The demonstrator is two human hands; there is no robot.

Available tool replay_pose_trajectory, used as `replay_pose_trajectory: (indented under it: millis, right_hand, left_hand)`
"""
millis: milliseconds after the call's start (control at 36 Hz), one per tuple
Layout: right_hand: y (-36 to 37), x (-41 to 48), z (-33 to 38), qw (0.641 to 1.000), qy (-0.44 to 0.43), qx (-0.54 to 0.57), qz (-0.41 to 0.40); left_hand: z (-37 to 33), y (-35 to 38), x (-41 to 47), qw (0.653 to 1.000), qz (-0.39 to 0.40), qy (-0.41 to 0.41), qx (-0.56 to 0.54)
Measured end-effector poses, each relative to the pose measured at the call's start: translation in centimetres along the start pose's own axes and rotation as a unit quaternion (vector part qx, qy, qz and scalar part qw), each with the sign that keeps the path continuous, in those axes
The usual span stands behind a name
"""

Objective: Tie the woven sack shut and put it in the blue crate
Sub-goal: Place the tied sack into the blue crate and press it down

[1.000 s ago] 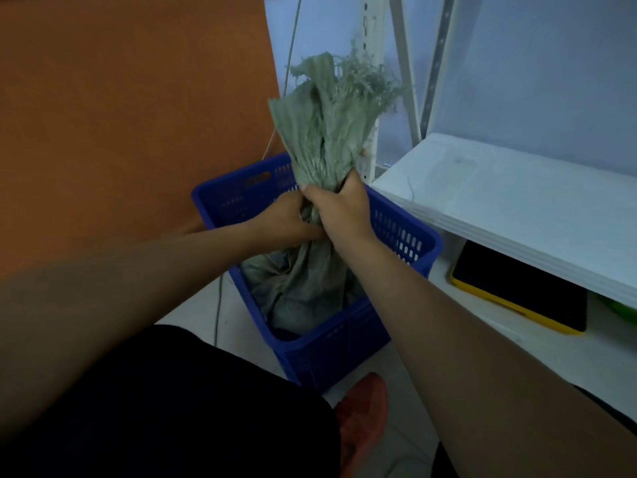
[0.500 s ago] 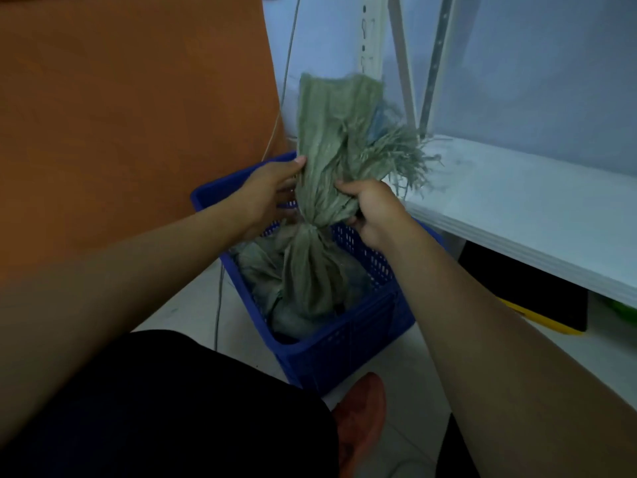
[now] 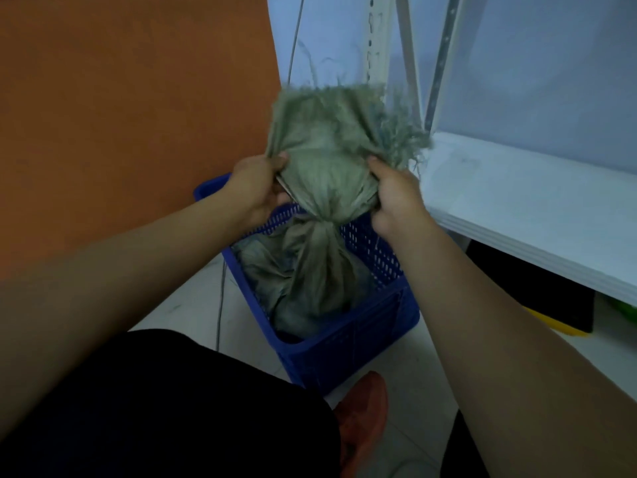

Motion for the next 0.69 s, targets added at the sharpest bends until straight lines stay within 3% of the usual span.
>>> replay_pose_trajectory:
  millis: [56,111,222,333,417,472,694]
  right_hand:
    - [-1.2,0.4,0.1,0.996,-0.006,-0.012,-0.083]
    - [-1.9,0.5,-0.4,0.992,0.009,-0.034,-0.121]
    - [-2.4,0.8,-1.0,0.991,0.027,-0.041,-0.125]
    - [-2.3,1.3,-1.6,0.986,0.117,-0.122,0.003]
    - [-1.9,0.4,-2.6,0.919,0.214,-0.293,0.152]
    - [-1.5,0.0,-3.8,0.881,0.236,-0.361,0.196]
    - [-2.5,2.5,-7.3,0.899,0.079,-0.412,0.125]
  left_hand:
    - [0.5,-1.0,0.8,0.996,-0.082,-0.018,0.001]
    - [1.8,-1.2,1.4,0.993,-0.098,-0.049,0.048]
    - [4.1,-1.3,1.6,0.985,-0.100,-0.097,0.105]
    - [4.5,-1.9,2.0,0.980,-0.129,-0.110,0.108]
    - [5.1,-2.8,2.8,0.981,-0.151,-0.101,0.073]
    - [5.5,-3.3,3.2,0.981,-0.157,-0.094,0.070]
    - [6.5,-4.4,4.3,0.973,-0.164,-0.131,0.093]
Point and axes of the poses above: each hand's wrist, its own x-axis towards the middle knuckle, its own y-axis out of the palm, z = x × y, the point moved 3 cm from there along x, towards the middle knuckle, and after that the axes turned 8 degrees about x, right-handed, at the moved point
